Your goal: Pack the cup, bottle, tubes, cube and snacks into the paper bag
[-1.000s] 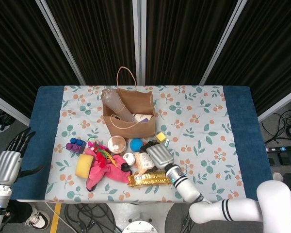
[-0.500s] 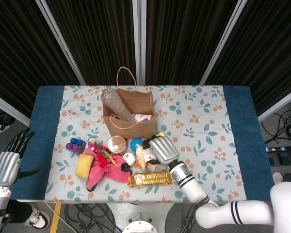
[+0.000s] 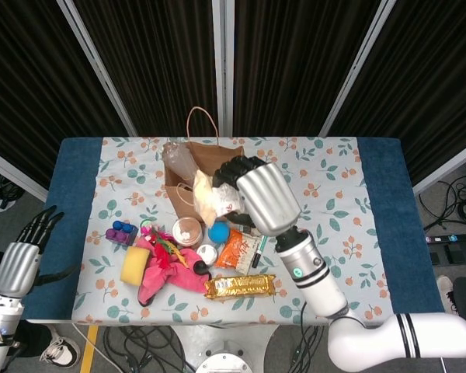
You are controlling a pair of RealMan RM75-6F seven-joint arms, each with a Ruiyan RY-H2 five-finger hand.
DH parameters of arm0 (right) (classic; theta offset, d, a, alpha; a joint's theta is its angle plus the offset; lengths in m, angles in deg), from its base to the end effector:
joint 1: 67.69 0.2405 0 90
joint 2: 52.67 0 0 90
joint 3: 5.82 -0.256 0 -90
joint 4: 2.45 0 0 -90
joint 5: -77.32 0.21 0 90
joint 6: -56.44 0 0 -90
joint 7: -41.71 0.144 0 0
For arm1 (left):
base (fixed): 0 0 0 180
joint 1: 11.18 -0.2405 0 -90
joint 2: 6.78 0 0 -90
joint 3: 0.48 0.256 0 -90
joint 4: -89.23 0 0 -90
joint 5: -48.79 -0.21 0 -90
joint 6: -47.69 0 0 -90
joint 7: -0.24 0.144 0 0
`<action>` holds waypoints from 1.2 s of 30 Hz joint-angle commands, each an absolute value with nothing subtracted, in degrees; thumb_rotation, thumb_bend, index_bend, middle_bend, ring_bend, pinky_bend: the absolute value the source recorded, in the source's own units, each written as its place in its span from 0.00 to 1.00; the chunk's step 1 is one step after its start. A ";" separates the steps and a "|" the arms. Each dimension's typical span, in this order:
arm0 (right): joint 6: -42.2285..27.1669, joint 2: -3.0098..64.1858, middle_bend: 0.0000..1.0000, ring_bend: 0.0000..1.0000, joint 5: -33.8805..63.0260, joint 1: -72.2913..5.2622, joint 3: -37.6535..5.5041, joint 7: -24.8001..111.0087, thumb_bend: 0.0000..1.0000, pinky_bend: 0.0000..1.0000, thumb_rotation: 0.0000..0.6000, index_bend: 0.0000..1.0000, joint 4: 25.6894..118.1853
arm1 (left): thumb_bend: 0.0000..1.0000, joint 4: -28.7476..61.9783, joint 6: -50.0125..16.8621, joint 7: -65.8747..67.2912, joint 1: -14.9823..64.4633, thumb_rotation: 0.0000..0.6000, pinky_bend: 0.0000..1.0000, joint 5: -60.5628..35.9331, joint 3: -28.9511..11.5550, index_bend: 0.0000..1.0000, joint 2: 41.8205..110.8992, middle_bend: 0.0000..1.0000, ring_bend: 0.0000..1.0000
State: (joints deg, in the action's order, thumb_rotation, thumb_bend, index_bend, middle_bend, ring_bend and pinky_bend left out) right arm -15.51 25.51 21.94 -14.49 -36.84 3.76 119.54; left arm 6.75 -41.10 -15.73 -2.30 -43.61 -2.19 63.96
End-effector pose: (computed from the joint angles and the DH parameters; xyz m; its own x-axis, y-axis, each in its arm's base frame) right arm 0.0538 -0.3105 0.1199 0.1069 0.0699 0.9918 -0.8055 -0.5786 0.1276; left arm -0.3037 0.1994 0.1362 0.1867 -0.0269 0.9821 0.9636 -0.1898 -0.1884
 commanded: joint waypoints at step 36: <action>-12.50 34.84 0.18 0.05 38.28 0.02 -41.33 11.21 0.00 0.10 1.00 0.12 94.88 | 0.00 7.15 -40.08 -15.78 -2.52 1.00 0.16 -41.74 -2.57 0.11 63.49 0.10 0.06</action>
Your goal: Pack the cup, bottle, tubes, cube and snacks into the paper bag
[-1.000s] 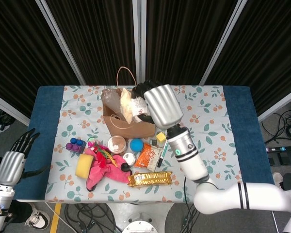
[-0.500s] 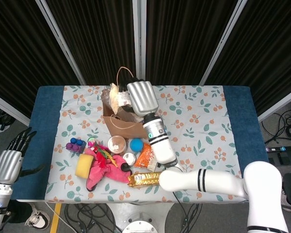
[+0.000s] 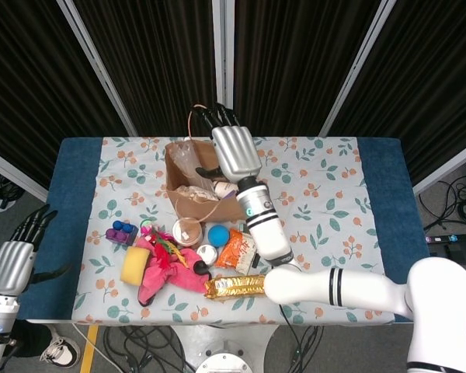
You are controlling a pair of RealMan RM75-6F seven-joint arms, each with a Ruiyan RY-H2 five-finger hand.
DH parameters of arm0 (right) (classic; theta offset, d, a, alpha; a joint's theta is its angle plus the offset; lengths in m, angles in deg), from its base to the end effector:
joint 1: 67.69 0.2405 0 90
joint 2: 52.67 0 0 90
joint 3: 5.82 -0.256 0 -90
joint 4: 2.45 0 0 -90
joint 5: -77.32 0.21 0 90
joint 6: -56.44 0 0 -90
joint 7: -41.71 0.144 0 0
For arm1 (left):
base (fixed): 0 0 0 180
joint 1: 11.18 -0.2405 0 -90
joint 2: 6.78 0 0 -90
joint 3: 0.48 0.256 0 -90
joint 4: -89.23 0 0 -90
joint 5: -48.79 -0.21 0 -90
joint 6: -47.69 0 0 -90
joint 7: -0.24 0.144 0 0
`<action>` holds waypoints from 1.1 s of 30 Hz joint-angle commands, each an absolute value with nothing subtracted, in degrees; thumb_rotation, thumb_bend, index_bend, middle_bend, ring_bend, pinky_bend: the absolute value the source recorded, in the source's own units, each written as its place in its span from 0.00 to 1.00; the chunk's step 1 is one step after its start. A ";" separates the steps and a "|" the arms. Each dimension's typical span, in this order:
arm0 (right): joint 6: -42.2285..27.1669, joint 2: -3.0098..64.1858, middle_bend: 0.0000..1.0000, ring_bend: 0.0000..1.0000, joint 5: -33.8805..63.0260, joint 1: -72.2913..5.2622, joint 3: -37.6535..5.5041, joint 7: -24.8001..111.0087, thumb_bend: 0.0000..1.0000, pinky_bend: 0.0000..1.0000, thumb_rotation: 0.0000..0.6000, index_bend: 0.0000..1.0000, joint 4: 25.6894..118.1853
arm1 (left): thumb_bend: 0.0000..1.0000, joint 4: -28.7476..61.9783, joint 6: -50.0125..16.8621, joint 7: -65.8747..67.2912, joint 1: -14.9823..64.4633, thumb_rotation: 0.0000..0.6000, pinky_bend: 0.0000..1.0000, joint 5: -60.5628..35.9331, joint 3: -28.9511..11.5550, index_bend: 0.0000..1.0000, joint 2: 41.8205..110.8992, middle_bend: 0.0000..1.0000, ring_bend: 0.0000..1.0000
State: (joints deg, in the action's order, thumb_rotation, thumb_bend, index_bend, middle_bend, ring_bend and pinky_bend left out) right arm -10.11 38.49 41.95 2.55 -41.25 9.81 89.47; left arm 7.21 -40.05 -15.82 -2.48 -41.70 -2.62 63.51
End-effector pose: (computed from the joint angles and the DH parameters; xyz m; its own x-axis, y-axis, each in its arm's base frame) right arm 0.0877 -0.4045 0.0571 0.0498 -0.0348 0.9982 -0.9195 -0.3918 0.0322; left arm -0.3114 0.2012 0.1405 0.2000 -0.0273 0.9794 0.9678 -0.1507 -0.2018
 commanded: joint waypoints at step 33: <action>8.07 15.19 0.30 0.19 23.39 -23.78 -7.99 10.72 0.00 0.26 1.00 0.29 117.55 | 0.03 8.10 -39.58 -13.24 -2.33 1.00 0.16 -41.22 -2.73 0.11 64.79 0.10 0.06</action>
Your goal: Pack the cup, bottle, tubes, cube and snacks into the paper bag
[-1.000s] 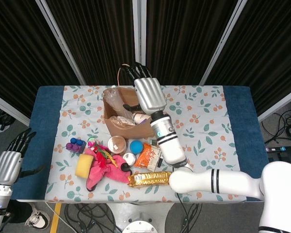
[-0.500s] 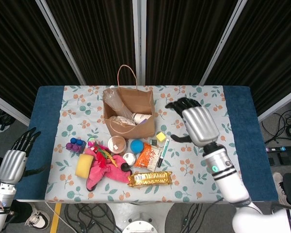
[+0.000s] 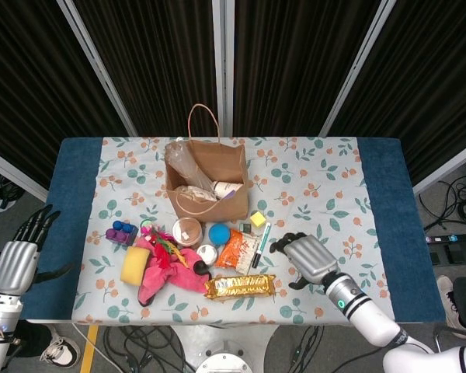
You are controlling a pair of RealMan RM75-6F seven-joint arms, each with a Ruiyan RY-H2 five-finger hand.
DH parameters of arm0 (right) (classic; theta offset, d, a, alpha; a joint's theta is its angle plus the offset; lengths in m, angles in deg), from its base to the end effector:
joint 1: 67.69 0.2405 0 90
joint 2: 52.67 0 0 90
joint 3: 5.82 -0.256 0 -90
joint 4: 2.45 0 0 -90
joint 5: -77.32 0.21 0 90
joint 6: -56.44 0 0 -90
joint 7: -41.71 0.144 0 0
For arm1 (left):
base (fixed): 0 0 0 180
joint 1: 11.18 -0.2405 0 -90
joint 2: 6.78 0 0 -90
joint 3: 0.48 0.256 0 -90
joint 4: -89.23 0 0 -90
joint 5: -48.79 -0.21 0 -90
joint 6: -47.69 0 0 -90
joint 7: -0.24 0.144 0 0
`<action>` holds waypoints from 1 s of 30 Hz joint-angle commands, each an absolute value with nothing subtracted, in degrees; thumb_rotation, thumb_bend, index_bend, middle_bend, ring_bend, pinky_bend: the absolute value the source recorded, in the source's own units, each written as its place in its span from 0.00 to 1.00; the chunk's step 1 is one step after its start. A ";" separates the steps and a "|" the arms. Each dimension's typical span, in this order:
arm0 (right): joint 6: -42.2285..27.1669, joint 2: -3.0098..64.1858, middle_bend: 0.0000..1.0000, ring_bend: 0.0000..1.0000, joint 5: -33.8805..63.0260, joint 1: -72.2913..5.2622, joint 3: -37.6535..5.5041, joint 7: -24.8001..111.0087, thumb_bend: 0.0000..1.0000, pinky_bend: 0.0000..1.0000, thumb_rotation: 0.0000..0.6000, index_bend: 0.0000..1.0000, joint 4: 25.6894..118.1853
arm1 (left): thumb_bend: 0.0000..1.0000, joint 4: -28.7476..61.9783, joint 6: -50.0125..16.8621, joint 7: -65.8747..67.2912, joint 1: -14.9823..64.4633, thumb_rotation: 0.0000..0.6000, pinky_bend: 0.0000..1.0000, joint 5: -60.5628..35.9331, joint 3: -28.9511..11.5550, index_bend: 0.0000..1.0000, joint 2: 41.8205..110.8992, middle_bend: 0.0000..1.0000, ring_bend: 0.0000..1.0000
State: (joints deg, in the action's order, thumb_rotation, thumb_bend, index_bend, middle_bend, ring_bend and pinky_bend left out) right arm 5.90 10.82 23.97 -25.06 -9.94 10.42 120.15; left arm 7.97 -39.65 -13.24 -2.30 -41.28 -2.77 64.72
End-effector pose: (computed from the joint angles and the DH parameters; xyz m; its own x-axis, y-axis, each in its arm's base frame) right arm -0.1169 -0.2568 0.0543 0.5075 -0.4846 0.7124 -0.8417 -0.4557 0.2896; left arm -0.3123 0.2029 0.1346 0.2358 -0.0312 0.9713 0.9606 -0.1437 -0.2378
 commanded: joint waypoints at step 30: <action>3.01 32.56 0.27 0.15 19.22 -22.79 -3.97 7.77 0.00 0.25 1.00 0.30 105.91 | 0.05 14.39 -38.34 -16.57 -3.13 1.00 0.16 -39.50 -2.49 0.11 66.91 0.10 0.06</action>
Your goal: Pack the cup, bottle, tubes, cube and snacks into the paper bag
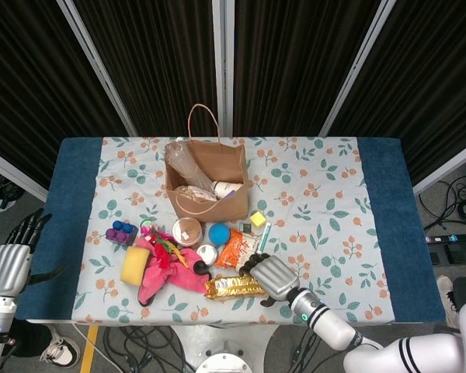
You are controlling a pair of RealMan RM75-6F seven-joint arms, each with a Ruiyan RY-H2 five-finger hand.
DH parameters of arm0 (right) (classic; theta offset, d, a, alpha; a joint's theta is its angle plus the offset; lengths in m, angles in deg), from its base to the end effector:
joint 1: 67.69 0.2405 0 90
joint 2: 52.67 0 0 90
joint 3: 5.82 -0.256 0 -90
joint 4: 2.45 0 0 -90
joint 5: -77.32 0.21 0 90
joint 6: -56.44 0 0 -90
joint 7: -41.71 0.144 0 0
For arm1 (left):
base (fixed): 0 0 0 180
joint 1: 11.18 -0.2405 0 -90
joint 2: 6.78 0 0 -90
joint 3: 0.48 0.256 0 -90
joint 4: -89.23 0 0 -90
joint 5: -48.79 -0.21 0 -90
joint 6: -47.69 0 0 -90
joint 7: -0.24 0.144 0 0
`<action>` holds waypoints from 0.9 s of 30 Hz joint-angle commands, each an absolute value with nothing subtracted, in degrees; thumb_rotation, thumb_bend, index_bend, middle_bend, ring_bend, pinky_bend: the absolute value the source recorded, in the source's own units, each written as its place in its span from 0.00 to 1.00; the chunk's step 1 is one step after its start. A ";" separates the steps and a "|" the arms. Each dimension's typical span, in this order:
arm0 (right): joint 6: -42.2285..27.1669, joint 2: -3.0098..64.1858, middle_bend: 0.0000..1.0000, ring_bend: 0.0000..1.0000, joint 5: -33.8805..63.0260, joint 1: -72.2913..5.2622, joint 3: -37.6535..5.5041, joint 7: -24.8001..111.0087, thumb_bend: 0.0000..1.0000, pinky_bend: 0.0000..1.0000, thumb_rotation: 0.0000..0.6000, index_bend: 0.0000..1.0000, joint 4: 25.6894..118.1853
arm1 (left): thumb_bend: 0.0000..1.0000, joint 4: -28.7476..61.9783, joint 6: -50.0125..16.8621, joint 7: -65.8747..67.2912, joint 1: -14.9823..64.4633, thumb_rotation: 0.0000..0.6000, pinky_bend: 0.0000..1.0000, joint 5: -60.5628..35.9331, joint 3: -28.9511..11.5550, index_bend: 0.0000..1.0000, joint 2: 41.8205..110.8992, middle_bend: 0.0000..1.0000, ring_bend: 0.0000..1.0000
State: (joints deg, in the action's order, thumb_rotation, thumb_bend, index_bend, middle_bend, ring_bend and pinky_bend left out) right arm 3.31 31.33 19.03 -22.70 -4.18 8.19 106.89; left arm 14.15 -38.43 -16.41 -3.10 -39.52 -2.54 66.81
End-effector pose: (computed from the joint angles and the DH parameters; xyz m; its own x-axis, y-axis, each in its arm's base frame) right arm -0.1104 -0.2367 -0.0378 0.5520 -0.4882 0.6760 -0.7876 -0.5714 0.2304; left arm -0.3371 0.2005 0.1324 0.2515 -0.0151 0.9677 0.9636 -0.0898 -0.2518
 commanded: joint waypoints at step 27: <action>-1.93 39.42 0.28 0.16 16.05 -26.14 -4.44 7.22 0.01 0.25 1.00 0.30 100.51 | 0.05 16.81 -38.13 -18.72 -3.21 1.00 0.16 -39.29 -2.73 0.11 67.76 0.10 0.06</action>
